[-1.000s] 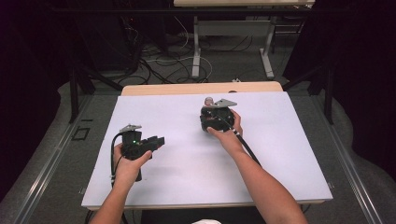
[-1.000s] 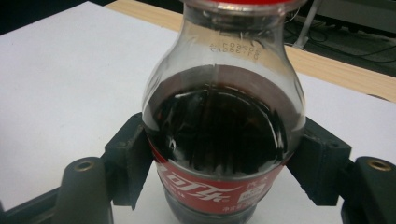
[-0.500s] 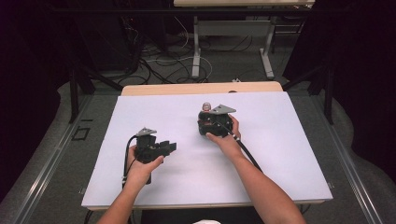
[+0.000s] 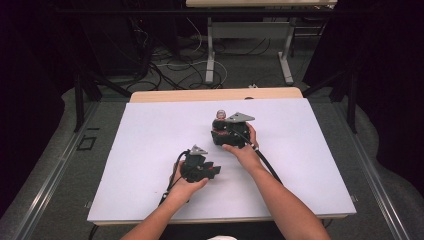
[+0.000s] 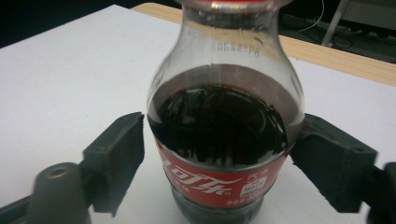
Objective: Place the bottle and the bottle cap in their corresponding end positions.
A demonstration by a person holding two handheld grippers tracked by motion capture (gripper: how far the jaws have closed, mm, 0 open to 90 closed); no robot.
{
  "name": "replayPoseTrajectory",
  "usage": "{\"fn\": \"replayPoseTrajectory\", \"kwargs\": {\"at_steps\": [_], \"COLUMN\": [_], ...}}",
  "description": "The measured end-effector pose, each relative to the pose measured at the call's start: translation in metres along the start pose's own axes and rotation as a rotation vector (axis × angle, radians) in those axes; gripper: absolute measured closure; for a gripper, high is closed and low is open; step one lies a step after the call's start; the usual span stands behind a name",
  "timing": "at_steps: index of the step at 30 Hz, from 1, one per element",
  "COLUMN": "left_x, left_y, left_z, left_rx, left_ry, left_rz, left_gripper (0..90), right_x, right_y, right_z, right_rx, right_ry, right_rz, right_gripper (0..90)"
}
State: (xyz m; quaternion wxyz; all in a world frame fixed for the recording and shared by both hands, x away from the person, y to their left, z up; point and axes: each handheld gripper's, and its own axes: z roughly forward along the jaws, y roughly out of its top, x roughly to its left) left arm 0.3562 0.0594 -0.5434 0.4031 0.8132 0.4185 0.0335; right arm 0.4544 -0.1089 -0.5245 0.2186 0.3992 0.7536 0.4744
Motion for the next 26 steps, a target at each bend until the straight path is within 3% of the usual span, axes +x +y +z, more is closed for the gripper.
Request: {"fn": "replayPoseTrajectory", "kwargs": {"at_steps": [4,8,10,11,14,15,16,17,20,22,24,26], "left_x": [-0.007,-0.013,-0.013,-0.015,-0.013,-0.01,-0.009,-0.006,0.005,0.015,0.029,0.04], "left_y": [0.001,0.002,0.002,0.002,0.003,0.005,0.006,0.008,0.011,0.012,0.013,0.012], "left_z": [0.011,0.022,0.027,0.028,0.026,0.023,0.019,0.014,-0.004,-0.017,-0.032,-0.046], "left_rx": [0.003,0.017,0.022,0.027,0.017,0.013,0.01,-0.006,-0.058,-0.085,-0.136,-0.171], "left_ry": [0.016,0.034,0.042,0.041,0.034,0.038,0.03,0.037,0.033,0.041,0.042,0.076], "left_rz": [0.033,0.033,0.073,0.048,0.052,0.078,0.064,0.085,0.093,0.077,0.111,0.113], "left_gripper": [61.5,61.2,59.0,56.4,48.5,45.2,41.9,38.3,28.8,24.9,24.0,22.6], "right_x": [-0.001,-0.004,-0.006,-0.008,-0.012,-0.013,-0.013,-0.014,-0.015,-0.015,-0.016,-0.016], "right_y": [-0.001,-0.006,-0.007,-0.008,-0.011,-0.012,-0.013,-0.014,-0.018,-0.02,-0.023,-0.028], "right_z": [-0.007,-0.019,-0.025,-0.028,-0.036,-0.039,-0.041,-0.044,-0.056,-0.064,-0.073,-0.085], "right_rx": [-0.006,-0.006,-0.006,-0.007,0.007,0.011,0.01,0.013,0.011,0.028,0.031,0.026], "right_ry": [-0.017,-0.03,-0.039,-0.039,-0.05,-0.051,-0.054,-0.051,-0.029,-0.024,-0.03,-0.042], "right_rz": [-0.006,-0.018,-0.014,-0.007,0.006,0.011,0.012,0.013,0.024,0.039,0.044,0.045], "right_gripper": [15.0,14.6,14.1,14.0,12.6,12.1,11.2,9.7,4.6,1.5,0.0,0.0]}}
